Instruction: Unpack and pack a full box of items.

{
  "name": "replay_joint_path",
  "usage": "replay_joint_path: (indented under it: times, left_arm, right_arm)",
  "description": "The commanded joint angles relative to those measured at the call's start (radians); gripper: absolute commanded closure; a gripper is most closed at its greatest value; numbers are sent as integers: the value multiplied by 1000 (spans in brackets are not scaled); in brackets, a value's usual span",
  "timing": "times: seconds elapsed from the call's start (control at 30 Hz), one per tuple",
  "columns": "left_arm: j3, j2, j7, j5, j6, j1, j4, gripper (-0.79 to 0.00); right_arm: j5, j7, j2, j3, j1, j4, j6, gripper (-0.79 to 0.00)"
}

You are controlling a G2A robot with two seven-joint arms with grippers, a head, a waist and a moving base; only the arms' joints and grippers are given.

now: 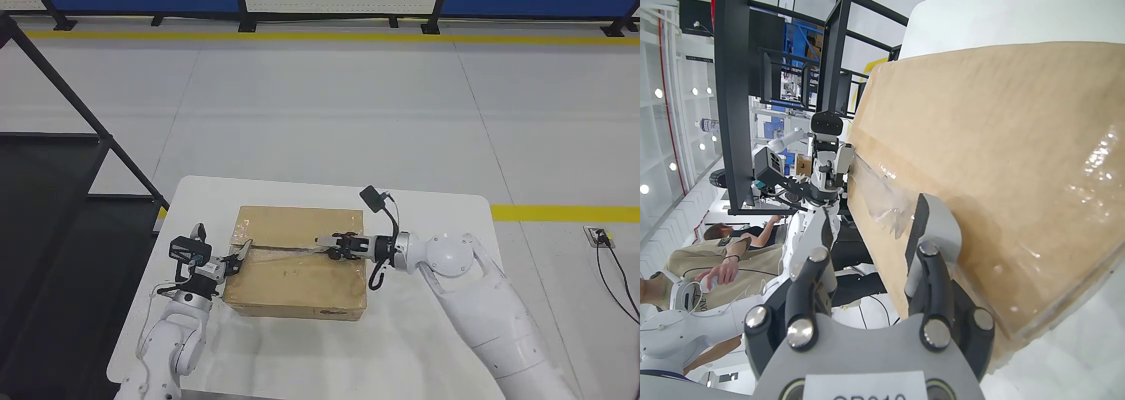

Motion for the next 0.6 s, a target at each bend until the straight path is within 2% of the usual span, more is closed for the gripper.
replay_joint_path:
  times: [0.0,0.07,0.13,0.3,0.37,0.57]
  left_arm:
    - [1,0,0,1,-2,-1,0,-785]
    - [1,0,0,1,-2,-2,0,-785]
    - [1,-1,1,-2,-1,-2,0,-785]
    - [0,-1,4,-5,-2,-3,-1,-785]
    - [0,-2,5,-6,-2,-3,-1,-785]
    - [1,-3,6,-9,-3,-4,1,-785]
  right_arm:
    - [-2,-4,1,3,2,1,0,-486]
    - [-4,-10,4,11,2,1,3,-493]
    - [0,-17,7,24,-1,-2,8,-459]
    - [-1,-45,20,72,-17,-44,16,-471]
    - [2,-60,26,94,-28,-74,20,-409]
    - [13,-65,32,111,-34,-155,33,-289]
